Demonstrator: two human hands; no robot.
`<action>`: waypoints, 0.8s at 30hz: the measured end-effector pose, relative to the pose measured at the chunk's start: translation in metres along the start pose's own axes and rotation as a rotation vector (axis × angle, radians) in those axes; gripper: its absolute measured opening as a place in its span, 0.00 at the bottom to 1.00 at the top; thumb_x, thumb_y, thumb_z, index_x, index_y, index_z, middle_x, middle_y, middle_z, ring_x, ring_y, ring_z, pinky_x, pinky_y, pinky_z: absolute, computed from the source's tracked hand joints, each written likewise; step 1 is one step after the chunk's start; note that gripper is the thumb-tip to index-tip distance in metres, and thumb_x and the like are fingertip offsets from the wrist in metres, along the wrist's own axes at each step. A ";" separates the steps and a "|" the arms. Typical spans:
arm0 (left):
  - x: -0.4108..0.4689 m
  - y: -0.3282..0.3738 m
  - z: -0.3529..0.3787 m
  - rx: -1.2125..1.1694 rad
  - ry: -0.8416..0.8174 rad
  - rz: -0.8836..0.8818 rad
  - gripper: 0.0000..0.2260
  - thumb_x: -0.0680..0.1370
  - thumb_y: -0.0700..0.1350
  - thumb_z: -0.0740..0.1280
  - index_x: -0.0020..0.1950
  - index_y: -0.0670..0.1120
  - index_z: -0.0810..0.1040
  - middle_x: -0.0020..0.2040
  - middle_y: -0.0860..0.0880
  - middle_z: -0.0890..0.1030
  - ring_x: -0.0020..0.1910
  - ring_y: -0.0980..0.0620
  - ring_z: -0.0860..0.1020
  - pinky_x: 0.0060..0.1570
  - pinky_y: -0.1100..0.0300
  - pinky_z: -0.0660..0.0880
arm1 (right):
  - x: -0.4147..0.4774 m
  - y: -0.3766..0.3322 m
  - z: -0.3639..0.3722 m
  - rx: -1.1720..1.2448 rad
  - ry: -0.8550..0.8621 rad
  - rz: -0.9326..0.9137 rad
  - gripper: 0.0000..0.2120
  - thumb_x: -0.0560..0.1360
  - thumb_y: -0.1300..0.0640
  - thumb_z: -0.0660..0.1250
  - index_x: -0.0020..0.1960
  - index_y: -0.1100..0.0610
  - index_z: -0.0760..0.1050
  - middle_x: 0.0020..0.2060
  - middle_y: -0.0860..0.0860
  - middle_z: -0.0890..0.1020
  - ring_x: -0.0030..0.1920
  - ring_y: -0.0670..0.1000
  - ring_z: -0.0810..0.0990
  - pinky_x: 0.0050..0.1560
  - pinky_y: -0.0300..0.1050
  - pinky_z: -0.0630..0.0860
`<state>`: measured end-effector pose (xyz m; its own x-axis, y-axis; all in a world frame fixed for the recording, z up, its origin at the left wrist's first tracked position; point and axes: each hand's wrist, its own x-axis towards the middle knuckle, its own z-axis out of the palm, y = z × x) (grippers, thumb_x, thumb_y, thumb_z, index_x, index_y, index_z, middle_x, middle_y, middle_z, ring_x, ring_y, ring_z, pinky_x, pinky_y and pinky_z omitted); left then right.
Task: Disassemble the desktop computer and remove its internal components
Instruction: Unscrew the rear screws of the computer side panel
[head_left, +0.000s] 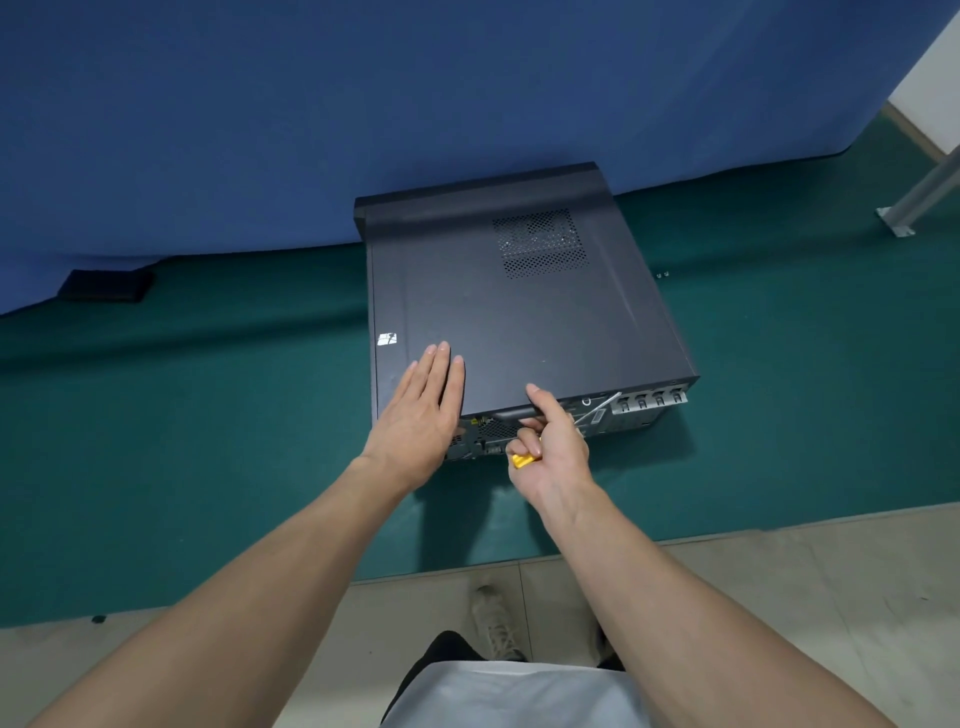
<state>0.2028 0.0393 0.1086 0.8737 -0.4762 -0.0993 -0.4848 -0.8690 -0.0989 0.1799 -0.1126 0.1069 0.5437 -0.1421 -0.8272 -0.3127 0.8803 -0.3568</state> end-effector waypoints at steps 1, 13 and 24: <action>0.000 0.000 0.000 0.001 0.002 0.000 0.32 0.83 0.41 0.55 0.76 0.36 0.35 0.77 0.34 0.38 0.76 0.39 0.37 0.75 0.49 0.38 | 0.000 0.000 0.000 0.011 -0.007 0.002 0.09 0.68 0.62 0.75 0.39 0.58 0.74 0.25 0.49 0.71 0.19 0.45 0.61 0.19 0.36 0.58; -0.006 0.004 0.006 -0.043 0.088 -0.015 0.37 0.76 0.30 0.59 0.78 0.38 0.40 0.78 0.37 0.43 0.78 0.41 0.42 0.76 0.51 0.43 | -0.006 0.004 -0.013 -0.066 -0.032 -0.107 0.17 0.69 0.61 0.76 0.36 0.55 0.66 0.26 0.50 0.71 0.20 0.45 0.61 0.20 0.38 0.58; -0.010 0.006 -0.036 0.032 0.192 -0.063 0.31 0.72 0.52 0.73 0.69 0.37 0.72 0.68 0.38 0.74 0.68 0.41 0.73 0.63 0.48 0.72 | -0.041 -0.015 0.004 -0.091 -0.061 -0.027 0.15 0.68 0.57 0.77 0.46 0.59 0.72 0.31 0.52 0.73 0.24 0.46 0.67 0.19 0.36 0.59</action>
<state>0.1922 0.0337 0.1449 0.8923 -0.4405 0.0988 -0.4272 -0.8947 -0.1304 0.1660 -0.1184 0.1478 0.5985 -0.1350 -0.7896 -0.3652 0.8313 -0.4190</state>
